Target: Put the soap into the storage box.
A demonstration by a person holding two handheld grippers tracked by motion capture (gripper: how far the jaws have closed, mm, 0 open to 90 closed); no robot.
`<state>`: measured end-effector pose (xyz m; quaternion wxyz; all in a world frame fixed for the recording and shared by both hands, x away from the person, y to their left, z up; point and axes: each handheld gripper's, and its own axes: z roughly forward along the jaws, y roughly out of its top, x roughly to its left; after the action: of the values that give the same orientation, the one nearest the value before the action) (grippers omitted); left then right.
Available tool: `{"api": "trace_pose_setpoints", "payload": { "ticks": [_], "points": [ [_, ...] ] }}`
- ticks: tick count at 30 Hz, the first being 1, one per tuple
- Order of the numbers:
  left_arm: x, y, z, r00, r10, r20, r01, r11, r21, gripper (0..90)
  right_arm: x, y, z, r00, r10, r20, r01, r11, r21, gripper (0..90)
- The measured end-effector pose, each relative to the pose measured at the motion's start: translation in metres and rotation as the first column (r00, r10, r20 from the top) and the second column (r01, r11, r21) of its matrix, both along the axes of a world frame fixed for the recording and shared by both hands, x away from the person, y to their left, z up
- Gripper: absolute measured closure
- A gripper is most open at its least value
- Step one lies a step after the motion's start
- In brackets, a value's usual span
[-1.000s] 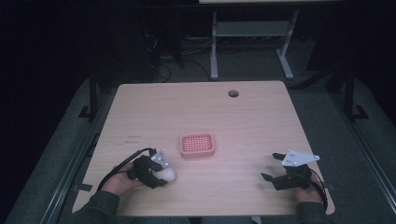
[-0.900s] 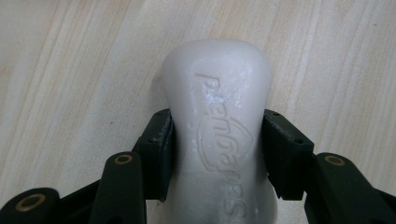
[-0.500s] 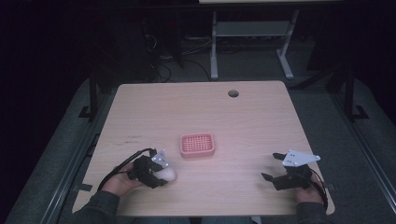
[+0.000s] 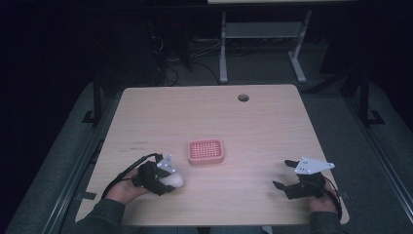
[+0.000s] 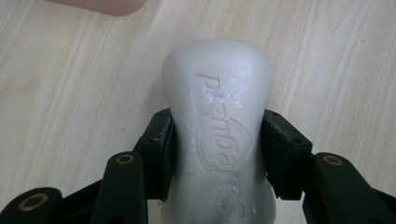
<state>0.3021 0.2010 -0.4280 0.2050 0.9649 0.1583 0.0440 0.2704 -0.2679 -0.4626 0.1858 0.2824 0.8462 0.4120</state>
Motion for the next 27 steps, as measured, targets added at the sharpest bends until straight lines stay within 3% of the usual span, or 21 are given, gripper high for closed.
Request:
{"api": "trace_pose_setpoints", "payload": {
  "ticks": [18, 27],
  "points": [
    [0.013, -0.005, 0.010, 0.9998, -0.002, -0.021, 0.002, 0.9999, -0.014, 49.4, -0.002, -0.002, 0.000, 0.9999, -0.008, -0.007, 0.008, 1.000, 0.023, 13.7],
    [0.022, -0.010, 0.013, 0.9995, -0.007, -0.030, 0.007, 1.0000, -0.002, 49.4, -0.002, -0.002, 0.000, 1.0000, -0.006, -0.006, 0.007, 1.000, 0.029, 13.7]
  ]
}}
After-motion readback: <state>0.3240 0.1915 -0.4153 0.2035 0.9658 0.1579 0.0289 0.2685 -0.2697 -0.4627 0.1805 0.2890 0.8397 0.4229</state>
